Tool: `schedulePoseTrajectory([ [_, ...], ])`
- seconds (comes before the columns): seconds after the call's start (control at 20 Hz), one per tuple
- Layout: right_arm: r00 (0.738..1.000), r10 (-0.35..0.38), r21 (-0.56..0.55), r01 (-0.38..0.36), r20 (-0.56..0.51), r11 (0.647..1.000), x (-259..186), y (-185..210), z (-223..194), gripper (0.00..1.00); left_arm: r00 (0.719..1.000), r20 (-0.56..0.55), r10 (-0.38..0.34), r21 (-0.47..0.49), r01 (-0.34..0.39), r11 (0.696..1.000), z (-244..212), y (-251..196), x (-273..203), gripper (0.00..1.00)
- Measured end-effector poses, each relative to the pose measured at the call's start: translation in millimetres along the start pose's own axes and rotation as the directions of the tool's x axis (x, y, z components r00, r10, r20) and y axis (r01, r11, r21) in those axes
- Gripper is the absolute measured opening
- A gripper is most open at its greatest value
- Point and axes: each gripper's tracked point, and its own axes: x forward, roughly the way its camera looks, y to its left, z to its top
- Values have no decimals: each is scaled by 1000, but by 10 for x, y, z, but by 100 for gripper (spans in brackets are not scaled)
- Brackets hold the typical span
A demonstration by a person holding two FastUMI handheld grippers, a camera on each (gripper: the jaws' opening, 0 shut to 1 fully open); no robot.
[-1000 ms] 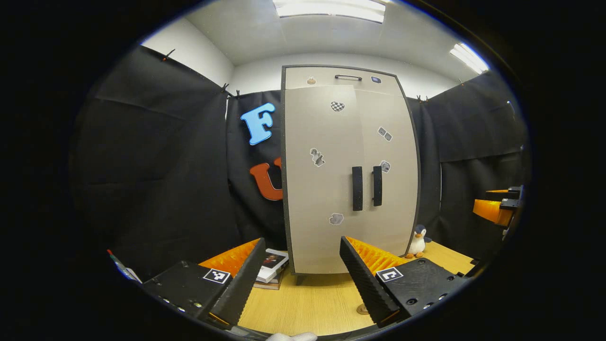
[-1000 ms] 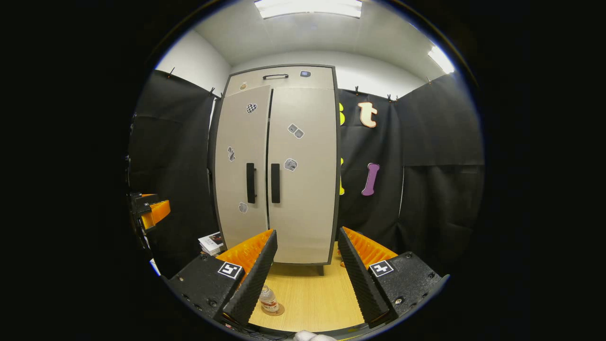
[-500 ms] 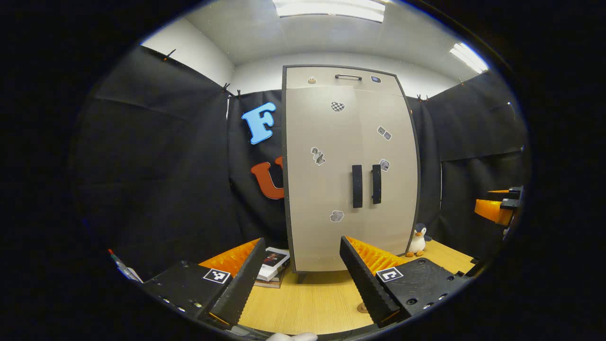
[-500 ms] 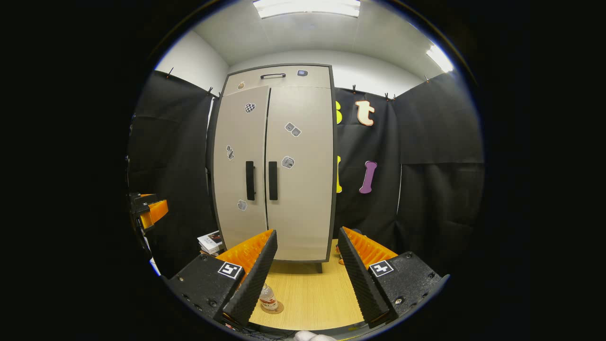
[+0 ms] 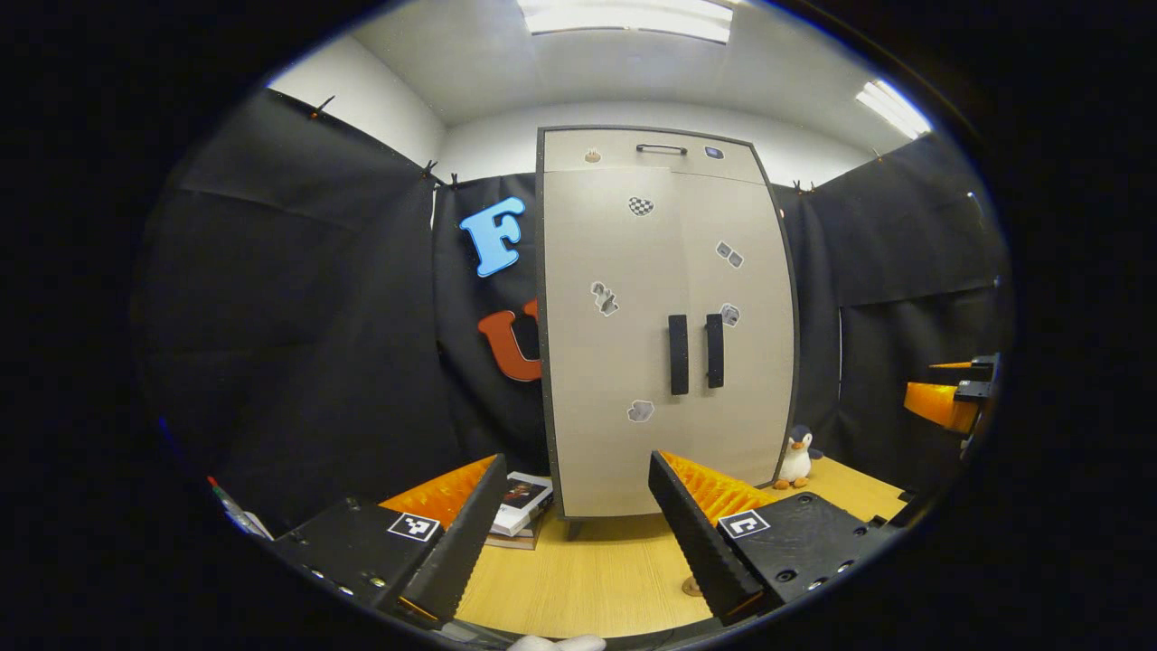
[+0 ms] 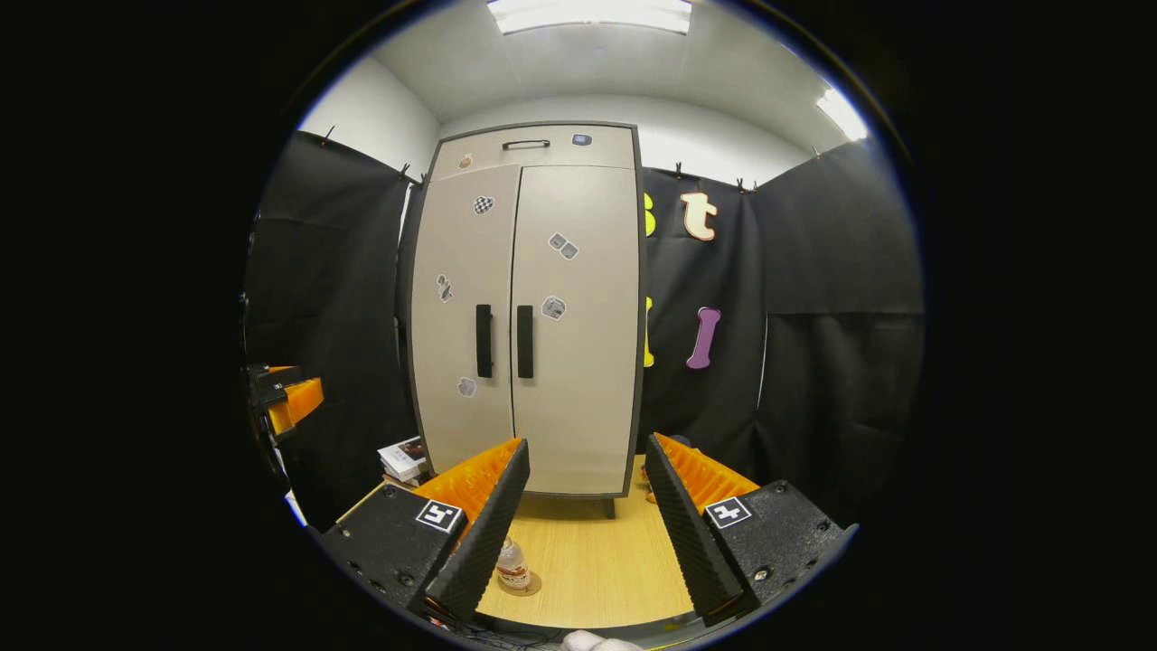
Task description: Grasp the bottle in the cabinet with the left hand and place it on the coaster, then close the right door with the right hand and the left door with the left hand.
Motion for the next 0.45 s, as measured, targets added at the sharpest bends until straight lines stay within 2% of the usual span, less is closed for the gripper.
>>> schedulePoseTrajectory([
  [0.45, 1000, 14, 4, -14, 10, 1000, -9, 5, 42, 80, 1000, 1, 9, -1, -9, 1000, 15, -16, -8, 96],
])
